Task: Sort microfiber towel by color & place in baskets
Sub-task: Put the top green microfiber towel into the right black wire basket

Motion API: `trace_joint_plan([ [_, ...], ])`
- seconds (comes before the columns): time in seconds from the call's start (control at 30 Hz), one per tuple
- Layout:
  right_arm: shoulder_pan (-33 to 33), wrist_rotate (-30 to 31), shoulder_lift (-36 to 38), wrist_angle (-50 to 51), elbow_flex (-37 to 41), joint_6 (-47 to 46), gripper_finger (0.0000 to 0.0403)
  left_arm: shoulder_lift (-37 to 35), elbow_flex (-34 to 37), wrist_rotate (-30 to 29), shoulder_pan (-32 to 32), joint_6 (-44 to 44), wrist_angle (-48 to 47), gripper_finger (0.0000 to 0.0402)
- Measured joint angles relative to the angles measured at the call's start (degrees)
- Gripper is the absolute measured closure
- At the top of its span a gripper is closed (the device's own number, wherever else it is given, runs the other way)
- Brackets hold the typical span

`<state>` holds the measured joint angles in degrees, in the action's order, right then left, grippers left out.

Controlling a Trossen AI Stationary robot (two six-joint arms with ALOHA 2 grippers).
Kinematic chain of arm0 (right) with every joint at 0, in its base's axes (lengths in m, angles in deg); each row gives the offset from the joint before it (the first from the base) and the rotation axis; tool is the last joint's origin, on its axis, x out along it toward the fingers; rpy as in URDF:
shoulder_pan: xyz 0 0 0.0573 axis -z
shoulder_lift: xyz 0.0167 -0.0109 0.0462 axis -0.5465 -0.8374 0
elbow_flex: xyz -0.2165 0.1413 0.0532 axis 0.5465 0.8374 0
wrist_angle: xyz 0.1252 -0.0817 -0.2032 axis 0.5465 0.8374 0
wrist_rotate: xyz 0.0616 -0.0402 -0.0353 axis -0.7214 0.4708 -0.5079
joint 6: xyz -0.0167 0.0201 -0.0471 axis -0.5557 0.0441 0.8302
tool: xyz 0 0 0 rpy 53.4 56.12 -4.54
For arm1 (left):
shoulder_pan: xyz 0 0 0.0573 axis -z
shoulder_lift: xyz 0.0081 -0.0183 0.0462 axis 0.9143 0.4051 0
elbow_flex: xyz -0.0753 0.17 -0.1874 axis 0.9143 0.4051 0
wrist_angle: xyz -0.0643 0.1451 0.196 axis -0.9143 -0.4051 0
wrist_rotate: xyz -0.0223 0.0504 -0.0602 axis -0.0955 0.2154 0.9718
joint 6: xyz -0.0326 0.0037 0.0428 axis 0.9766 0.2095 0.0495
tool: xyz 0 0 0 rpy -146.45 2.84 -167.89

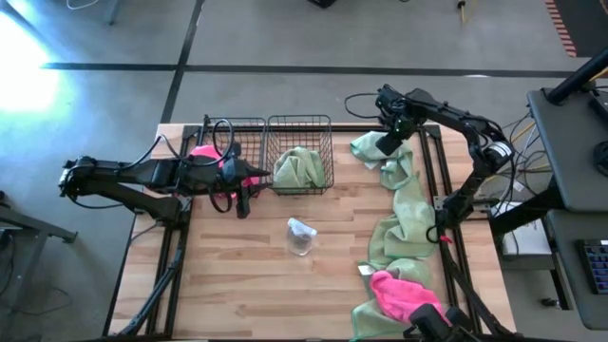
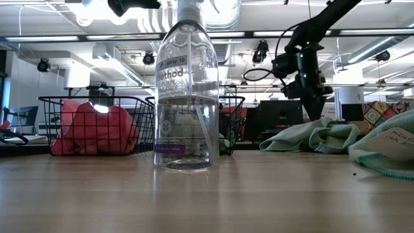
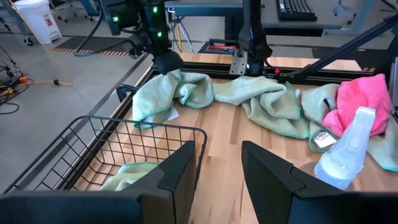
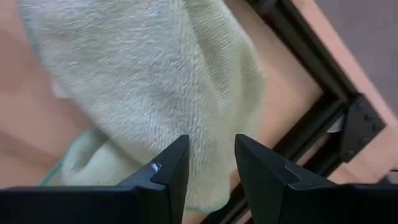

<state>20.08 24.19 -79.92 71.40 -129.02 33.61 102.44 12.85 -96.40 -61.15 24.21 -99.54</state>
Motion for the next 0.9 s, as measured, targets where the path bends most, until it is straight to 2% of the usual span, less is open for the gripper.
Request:
trace_joint_plan([
  [0.13,0.38,-3.77,0.19,0.73,0.08,0.02,0.0280,0.00,0.00,-0.05,0.00,1.19,0.15,0.0286],
  [0.37,0.35,-4.32,0.21,0.58,1.61,0.00,0.0280,0.02,0.00,-0.02,0.01,3.18,0.16,0.0286],
  [0.5,0.35,-5.10,0.21,0.43,3.60,-0.49,0.0280,0.02,0.00,-0.02,0.19,3.91,0.16,0.0286],
  [0.73,0.30,-11.54,0.24,-3.53,8.62,-2.03,0.0280,0.02,0.11,-0.01,0.31,4.06,0.16,0.0286],
  [0.9,0.30,-11.98,0.24,-6.04,12.13,-2.51,0.0280,0.02,0.11,0.00,0.31,4.06,0.16,0.0286],
])
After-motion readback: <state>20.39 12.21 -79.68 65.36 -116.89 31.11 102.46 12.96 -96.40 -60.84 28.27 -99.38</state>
